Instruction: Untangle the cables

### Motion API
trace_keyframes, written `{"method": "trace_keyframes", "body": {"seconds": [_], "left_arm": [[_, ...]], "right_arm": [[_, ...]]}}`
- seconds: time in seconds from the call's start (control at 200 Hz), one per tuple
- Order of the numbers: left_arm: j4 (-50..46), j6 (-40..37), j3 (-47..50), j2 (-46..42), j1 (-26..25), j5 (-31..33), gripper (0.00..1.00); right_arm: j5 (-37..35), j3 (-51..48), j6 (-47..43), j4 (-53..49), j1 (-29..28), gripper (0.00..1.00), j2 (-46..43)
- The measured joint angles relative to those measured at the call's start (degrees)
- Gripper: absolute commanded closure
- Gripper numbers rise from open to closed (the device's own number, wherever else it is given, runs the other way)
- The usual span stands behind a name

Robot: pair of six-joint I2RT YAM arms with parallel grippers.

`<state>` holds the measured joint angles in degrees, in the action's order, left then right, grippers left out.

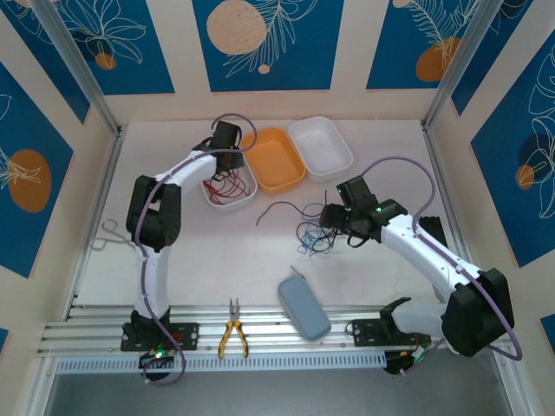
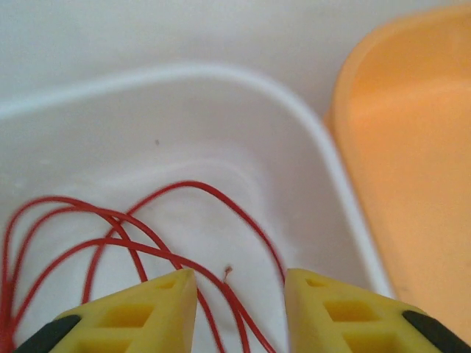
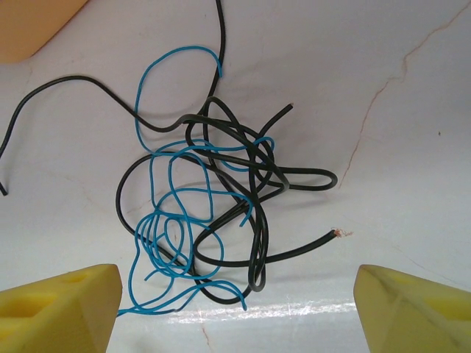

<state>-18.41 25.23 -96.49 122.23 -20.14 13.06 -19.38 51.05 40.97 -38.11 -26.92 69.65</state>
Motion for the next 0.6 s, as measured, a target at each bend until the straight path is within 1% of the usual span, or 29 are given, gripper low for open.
{"method": "trace_keyframes", "body": {"seconds": [0.125, 0.215, 0.275, 0.405, 0.49, 0.575, 0.6], "left_arm": [[1.1, -0.1, 0.6, -2.8, 0.2, 0.0, 0.57], [1.6, -0.3, 1.0, -3.5, 0.2, 0.0, 0.52], [1.9, -0.2, 2.1, -4.1, 0.2, 0.0, 0.46], [2.9, -0.2, 6.4, -6.6, 0.2, -0.8, 0.30], [3.5, -1.2, 10.2, -10.1, 0.2, -2.0, 0.20], [5.2, -1.4, 15.1, -14.8, 0.0, -3.1, 0.03], [5.7, -1.6, 16.8, -16.7, -0.2, -3.6, 0.00]], "right_arm": [[-0.2, 0.0, 0.0, -0.2, 0.0, 0.17, -0.6], [-0.3, 0.0, 0.0, -0.5, -0.1, 0.17, -1.0], [-0.3, 0.0, 0.0, -0.6, -0.1, 0.17, -1.2], [-0.8, 0.0, 0.0, -0.9, -0.1, 0.17, -2.2], [-1.2, 0.0, 0.0, -1.3, -0.1, 0.17, -2.7], [-1.6, 0.0, 0.1, -1.7, -0.1, 0.17, -2.8], [-1.7, 0.0, 0.1, -1.8, -0.1, 0.17, -2.8]]}}
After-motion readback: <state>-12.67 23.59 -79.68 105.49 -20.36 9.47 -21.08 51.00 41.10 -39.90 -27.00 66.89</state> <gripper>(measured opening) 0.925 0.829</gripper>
